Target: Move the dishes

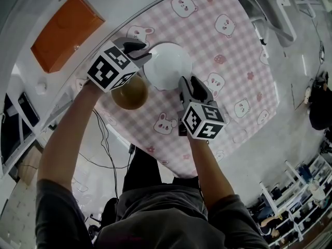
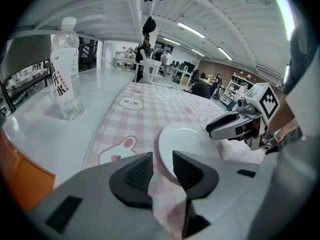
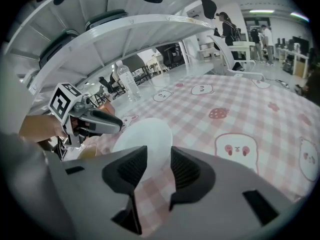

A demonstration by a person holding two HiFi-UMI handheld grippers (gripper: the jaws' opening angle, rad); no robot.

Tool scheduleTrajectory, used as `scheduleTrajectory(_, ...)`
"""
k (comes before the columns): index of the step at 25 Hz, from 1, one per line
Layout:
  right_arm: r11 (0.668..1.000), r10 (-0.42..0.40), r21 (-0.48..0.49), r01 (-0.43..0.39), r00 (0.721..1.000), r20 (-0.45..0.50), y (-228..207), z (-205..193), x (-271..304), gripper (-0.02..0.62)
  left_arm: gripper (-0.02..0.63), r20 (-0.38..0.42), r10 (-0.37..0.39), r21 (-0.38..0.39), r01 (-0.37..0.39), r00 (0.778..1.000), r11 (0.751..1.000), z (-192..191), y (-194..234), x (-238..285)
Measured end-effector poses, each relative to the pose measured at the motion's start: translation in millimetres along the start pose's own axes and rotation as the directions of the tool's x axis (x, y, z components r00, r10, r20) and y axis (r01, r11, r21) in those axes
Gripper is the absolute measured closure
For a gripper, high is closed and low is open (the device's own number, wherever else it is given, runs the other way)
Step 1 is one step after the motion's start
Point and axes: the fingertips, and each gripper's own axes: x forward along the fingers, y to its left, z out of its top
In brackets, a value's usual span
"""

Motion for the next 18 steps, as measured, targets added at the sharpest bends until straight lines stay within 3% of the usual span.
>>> scheduleTrajectory(12, 0.999, -0.009, 0.039, 0.011, 0.999, -0.044, -2, -11, 7, 0.453, 0.482, -0.062, -0.036, -0.03, 0.034, 0.997, 0.999, -12, -1, 12)
scheduleTrajectory(18, 0.998, -0.026, 0.051, 0.029, 0.998, -0.061, -5, -13, 10, 0.491, 0.483, -0.069, -0.066, -0.061, 0.062, 0.995, 0.996, -13, -1, 15)
